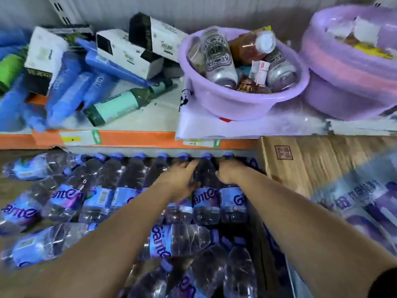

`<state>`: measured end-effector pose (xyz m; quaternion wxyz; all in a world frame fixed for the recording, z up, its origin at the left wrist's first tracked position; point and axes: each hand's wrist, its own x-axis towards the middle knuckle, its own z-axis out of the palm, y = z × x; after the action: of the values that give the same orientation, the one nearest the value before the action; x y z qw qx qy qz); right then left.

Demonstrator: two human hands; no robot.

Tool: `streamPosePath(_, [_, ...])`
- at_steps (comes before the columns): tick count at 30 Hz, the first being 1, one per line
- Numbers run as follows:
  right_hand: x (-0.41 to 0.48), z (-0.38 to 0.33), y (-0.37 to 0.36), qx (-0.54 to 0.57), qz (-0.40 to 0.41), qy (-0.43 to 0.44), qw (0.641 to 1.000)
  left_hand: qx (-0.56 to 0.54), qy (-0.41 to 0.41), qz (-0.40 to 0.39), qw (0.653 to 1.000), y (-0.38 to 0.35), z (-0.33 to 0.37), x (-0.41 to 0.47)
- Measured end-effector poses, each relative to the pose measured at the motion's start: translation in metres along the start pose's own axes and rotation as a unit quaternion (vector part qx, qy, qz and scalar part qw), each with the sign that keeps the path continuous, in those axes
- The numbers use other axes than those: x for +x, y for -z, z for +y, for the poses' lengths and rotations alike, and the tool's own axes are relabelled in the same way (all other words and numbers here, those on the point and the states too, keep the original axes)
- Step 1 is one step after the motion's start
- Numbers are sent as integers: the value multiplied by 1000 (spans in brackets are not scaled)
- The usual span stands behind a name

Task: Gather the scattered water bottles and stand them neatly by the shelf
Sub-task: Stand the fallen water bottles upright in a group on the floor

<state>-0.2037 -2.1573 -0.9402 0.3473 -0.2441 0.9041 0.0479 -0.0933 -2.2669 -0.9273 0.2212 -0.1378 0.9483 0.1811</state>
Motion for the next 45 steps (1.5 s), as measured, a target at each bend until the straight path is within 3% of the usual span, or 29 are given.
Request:
streamPosePath(3, [8,4,1,64,23,-43,997,9,-24,47,999,-8,12,37])
streamPosePath(7, [15,11,-4,86,70,-65,992,-39,114,108,987,-23,36,69])
streamPosePath(11, [30,9,-12,96,79,-73,990,-17,147,104,984,-38,37,87])
streamPosePath(16, [35,4,-16,136,105,-93,981,-154,184,88,967,-24,37,89])
streamPosePath(19, [24,0,-9,177,130,-107,970,-278,170,82,942,-7,30,79])
streamPosePath(24, [-10,-6,6,193,135,-70,969,-312,77,61,945,9,10,53])
streamPosePath(30, [-44,2,9,173,152,-40,972,-435,115,37,892,21,-3,18])
streamPosePath(36, [-87,10,9,148,213,-1,966,-263,32,138,954,27,15,-16])
streamPosePath(40, [-102,13,7,137,238,20,961,-137,-59,145,978,36,32,-29])
streamPosePath(42, [-109,14,9,132,234,20,963,-78,-92,156,980,43,43,-34])
streamPosePath(45, [-117,18,14,148,247,25,957,-81,-95,204,971,52,48,-32])
